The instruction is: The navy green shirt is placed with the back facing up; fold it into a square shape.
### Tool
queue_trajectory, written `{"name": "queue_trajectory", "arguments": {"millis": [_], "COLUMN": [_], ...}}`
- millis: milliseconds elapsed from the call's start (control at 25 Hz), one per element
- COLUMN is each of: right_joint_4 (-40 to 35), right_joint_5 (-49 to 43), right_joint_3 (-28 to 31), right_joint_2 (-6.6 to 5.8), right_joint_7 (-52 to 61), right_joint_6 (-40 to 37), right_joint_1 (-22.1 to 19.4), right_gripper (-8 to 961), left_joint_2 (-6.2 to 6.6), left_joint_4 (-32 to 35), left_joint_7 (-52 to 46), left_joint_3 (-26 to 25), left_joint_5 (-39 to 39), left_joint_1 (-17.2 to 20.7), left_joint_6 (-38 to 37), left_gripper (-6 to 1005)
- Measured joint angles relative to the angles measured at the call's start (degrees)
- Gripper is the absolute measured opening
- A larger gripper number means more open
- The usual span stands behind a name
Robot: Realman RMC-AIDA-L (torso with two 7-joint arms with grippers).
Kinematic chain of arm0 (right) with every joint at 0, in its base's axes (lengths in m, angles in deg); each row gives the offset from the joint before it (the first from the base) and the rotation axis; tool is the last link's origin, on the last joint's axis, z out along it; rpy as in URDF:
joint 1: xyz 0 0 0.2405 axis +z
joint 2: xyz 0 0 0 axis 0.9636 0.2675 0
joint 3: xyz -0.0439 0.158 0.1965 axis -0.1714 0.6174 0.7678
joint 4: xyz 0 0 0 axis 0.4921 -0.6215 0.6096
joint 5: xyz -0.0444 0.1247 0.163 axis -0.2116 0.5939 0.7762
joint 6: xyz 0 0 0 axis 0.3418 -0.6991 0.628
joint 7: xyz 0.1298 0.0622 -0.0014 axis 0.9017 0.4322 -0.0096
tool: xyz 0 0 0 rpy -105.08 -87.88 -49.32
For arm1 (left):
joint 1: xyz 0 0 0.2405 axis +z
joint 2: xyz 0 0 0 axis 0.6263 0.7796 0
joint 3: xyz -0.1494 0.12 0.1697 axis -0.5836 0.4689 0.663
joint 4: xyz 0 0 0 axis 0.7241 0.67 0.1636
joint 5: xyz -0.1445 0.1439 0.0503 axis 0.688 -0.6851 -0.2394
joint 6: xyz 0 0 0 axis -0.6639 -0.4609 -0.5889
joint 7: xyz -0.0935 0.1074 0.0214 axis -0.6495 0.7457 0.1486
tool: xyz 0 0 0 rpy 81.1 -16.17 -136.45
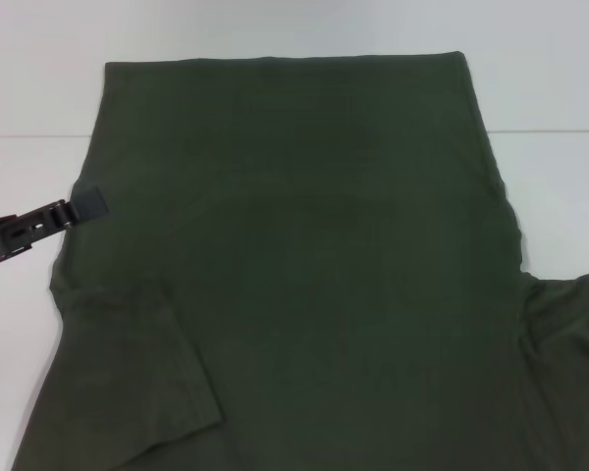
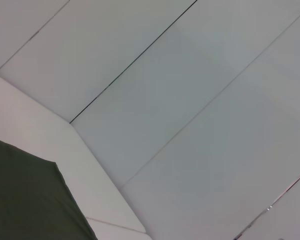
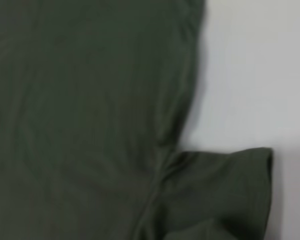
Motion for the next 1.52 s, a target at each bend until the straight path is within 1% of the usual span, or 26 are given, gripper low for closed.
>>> {"name": "queue_trajectory", "arguments": {"millis": [160,320,480,560,600,680,800,960,1080,1280,1440,1520], "right_joint_4": [-2.0,-1.9,-0.8,0.2,0.2,1.5,4.8,9.1,10.2,11.0,14.0,14.7], "right_joint_5": [1.1,2.0,4.0,4.9,4.9,5.0,5.0,4.8,4.9,6.2,7.7,7.7], "right_joint_3": [1.3,1.4,1.0,0.5,0.5,0.4,0.0,-2.5,-3.3,-3.0,-3.6,-3.8], "right_joint_2": [-0.06,0.04,0.67,1.19,1.19,1.66,2.19,2.84,3.30,4.11,4.12,3.98], "right_joint_7": [-0.8,-0.8,-0.2,-0.1,-0.1,0.0,0.0,0.1,0.1,0.3,1.0,1.1], "right_joint_6": [-5.4,-6.8,-7.4,-8.4,-8.4,-8.6,-7.5,-3.8,-2.8,-1.5,1.9,2.4], "right_joint_1": [0.1,1.3,3.7,6.0,6.0,7.9,10.1,12.2,13.2,13.8,14.0,14.1], "right_gripper": [41,43,45,46,47,48,49,52,53,56,58,59], "left_joint_2": [0.07,0.08,0.09,0.09,0.09,0.09,0.09,0.09,0.09,0.09,-0.04,-0.09], "left_joint_4": [0.0,0.0,0.0,0.0,0.0,0.0,-0.4,-0.7,-0.8,-0.8,-0.8,-0.8], "left_joint_7": [0.0,0.0,0.0,0.0,0.0,0.0,0.1,0.4,0.5,0.5,0.5,0.5], "left_joint_3": [-0.3,-0.4,-0.5,-0.5,-0.5,-0.7,-1.5,-2.5,-3.0,-3.4,-3.4,-3.4], "left_joint_5": [0.0,0.0,0.0,0.0,0.0,0.0,0.0,-0.1,-0.1,-0.1,-0.1,0.0], "left_joint_1": [0.0,0.0,0.0,0.0,0.0,0.0,0.0,0.3,0.5,0.6,0.6,0.6], "left_joint_6": [0.1,0.2,0.3,0.4,0.4,0.5,0.6,0.7,0.7,0.8,0.8,0.8], "left_gripper": [736,736,736,735,735,735,735,735,735,734,731,730]}}
